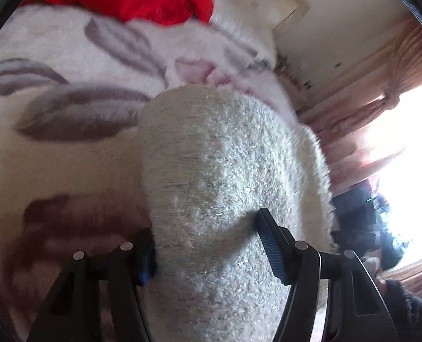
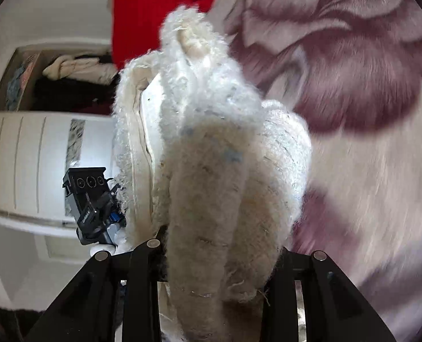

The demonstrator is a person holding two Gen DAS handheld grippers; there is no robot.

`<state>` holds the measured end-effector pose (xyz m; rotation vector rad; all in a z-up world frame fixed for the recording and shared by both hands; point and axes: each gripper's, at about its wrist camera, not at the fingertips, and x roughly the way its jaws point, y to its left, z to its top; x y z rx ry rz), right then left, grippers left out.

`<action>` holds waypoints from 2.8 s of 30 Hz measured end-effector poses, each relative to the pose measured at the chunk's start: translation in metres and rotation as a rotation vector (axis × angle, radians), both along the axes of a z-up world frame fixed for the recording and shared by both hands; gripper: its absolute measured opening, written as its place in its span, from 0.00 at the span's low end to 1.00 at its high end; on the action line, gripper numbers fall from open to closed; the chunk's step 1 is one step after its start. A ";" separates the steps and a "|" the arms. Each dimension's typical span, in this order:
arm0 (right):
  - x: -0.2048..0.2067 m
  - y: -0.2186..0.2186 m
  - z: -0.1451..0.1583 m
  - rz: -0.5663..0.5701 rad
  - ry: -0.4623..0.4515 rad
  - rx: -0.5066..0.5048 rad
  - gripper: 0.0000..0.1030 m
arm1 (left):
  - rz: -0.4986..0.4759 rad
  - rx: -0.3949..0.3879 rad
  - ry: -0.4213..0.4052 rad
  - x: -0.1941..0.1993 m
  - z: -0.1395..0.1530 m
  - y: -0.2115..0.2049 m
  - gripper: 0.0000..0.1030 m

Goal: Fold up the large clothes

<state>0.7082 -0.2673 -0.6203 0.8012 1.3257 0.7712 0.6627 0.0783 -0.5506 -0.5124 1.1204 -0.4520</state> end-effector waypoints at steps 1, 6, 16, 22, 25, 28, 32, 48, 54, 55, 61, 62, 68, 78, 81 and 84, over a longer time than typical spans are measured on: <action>0.007 -0.003 -0.004 -0.007 0.007 -0.011 0.33 | -0.008 0.023 0.018 0.003 -0.008 -0.003 0.59; 0.029 -0.007 -0.029 0.004 0.072 -0.037 0.37 | -0.018 0.045 0.041 0.001 -0.010 -0.004 0.62; -0.030 -0.006 0.045 -0.111 -0.056 -0.806 0.86 | 0.125 0.523 -0.047 -0.046 0.057 -0.028 0.92; -0.101 0.020 0.107 -0.184 -0.147 -1.085 1.00 | 0.151 0.574 -0.071 -0.088 0.106 -0.049 0.98; -0.136 0.020 0.151 -0.236 -0.170 -1.109 1.00 | 0.154 0.584 -0.080 -0.107 0.135 -0.058 0.98; -0.165 0.030 0.199 -0.265 -0.210 -1.138 1.00 | 0.153 0.605 -0.104 -0.133 0.172 -0.068 0.98; -0.212 0.035 0.269 -0.300 -0.249 -1.131 1.00 | 0.152 0.604 -0.146 -0.173 0.226 -0.077 0.98; -0.424 0.043 0.530 -0.423 -0.487 -1.112 1.00 | 0.213 0.592 -0.323 -0.347 0.428 -0.091 0.98; -0.484 0.041 0.589 -0.446 -0.550 -1.090 1.00 | 0.245 0.591 -0.364 -0.393 0.466 -0.091 0.98; -0.493 0.043 0.596 -0.449 -0.555 -1.088 1.00 | 0.250 0.585 -0.369 -0.400 0.471 -0.091 0.98; -0.537 0.040 0.634 -0.460 -0.591 -1.063 1.00 | 0.250 0.587 -0.350 -0.424 0.484 -0.095 0.98; -0.545 0.040 0.640 -0.457 -0.597 -1.060 1.00 | 0.247 0.586 -0.342 -0.427 0.487 -0.096 0.98; -0.567 0.037 0.662 -0.429 -0.591 -1.035 1.00 | 0.246 0.614 -0.298 -0.437 0.500 -0.100 0.98; -0.580 0.031 0.691 -0.416 -0.641 -1.016 1.00 | 0.267 0.632 -0.338 -0.457 0.521 -0.104 0.98; -0.583 0.032 0.696 -0.416 -0.654 -1.013 1.00 | 0.272 0.634 -0.347 -0.461 0.522 -0.103 0.98; -0.584 0.033 0.700 -0.412 -0.664 -1.011 1.00 | 0.279 0.640 -0.356 -0.463 0.521 -0.101 0.98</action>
